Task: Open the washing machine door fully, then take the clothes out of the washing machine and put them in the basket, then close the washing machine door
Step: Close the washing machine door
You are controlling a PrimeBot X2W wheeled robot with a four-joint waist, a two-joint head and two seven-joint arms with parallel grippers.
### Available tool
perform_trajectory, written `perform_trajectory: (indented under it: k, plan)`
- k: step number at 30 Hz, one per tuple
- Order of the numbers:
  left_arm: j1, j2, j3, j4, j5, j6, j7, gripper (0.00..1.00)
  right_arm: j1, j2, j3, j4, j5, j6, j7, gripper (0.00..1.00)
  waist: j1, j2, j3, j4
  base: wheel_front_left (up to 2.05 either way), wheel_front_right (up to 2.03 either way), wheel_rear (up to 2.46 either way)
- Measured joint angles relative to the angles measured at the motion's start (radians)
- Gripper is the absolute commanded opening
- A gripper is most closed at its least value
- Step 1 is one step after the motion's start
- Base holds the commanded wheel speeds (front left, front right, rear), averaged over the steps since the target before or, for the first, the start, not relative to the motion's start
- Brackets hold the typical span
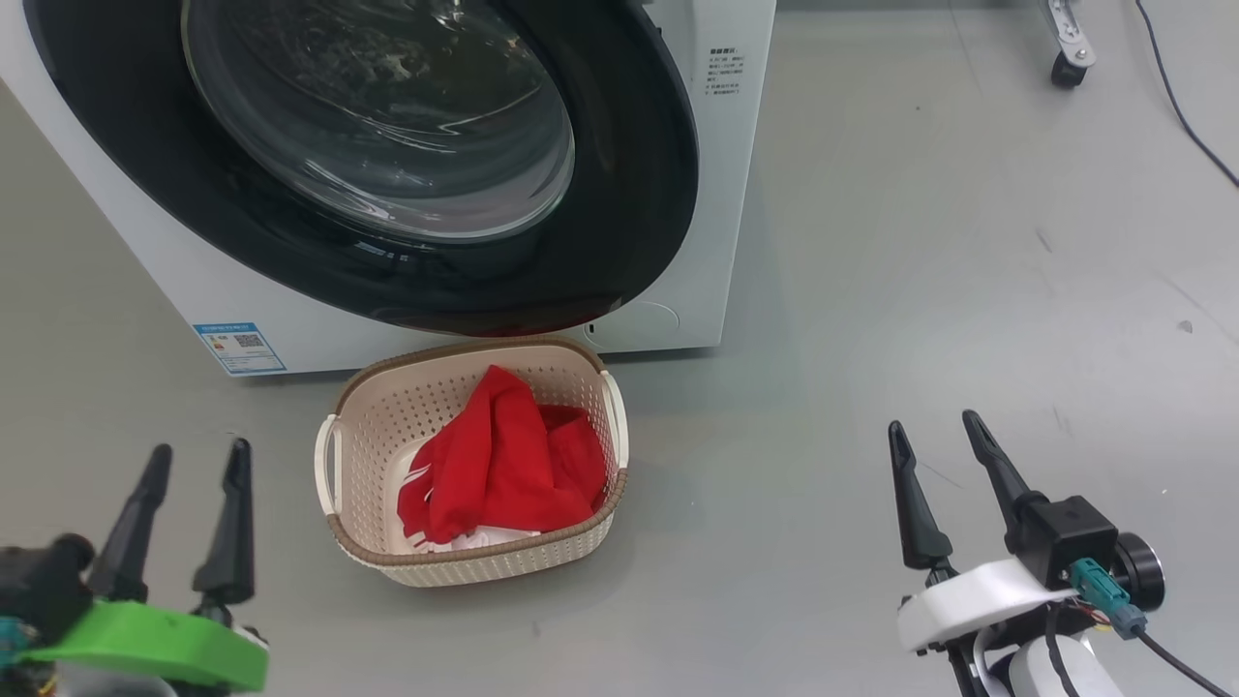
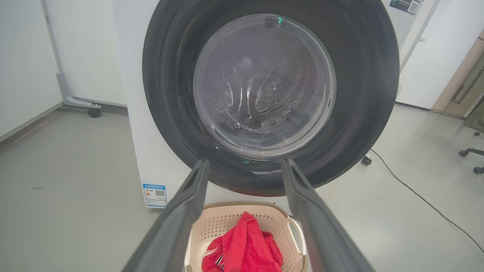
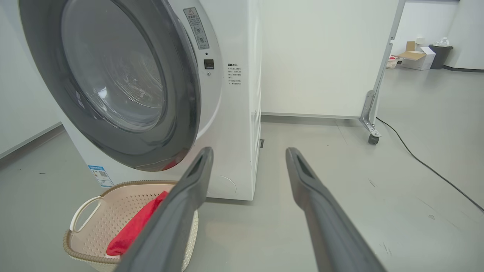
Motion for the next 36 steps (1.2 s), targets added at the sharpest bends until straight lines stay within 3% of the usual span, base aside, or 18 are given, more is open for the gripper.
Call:
perform_trajectory:
  k: [8,13,25,36]
  plan:
    - [0.074,-0.007,-0.080,0.052,0.195,0.066,-0.096,1.00,0.059,0.001,-0.009,0.017,-0.001,0.000,0.000,1.00,0.0000,0.0000,-0.038,0.004,0.00,0.00,0.00]
    - [0.108,-0.021,-0.119,0.079,0.239,0.099,-0.120,1.00,0.087,0.003,-0.007,0.027,-0.001,0.000,0.000,1.00,0.0000,0.0000,-0.066,0.004,0.00,0.00,0.00]
    - [0.140,-0.057,-0.146,0.109,0.265,0.152,-0.162,1.00,0.119,0.007,-0.006,0.031,-0.001,-0.002,0.000,1.00,0.0000,0.0000,-0.096,-0.003,0.00,0.00,0.00]
    - [0.140,-0.076,-0.154,0.117,0.273,0.161,-0.172,1.00,0.119,0.012,-0.007,0.028,-0.001,-0.001,0.000,1.00,0.0000,0.0000,-0.097,-0.006,0.00,0.00,0.00]
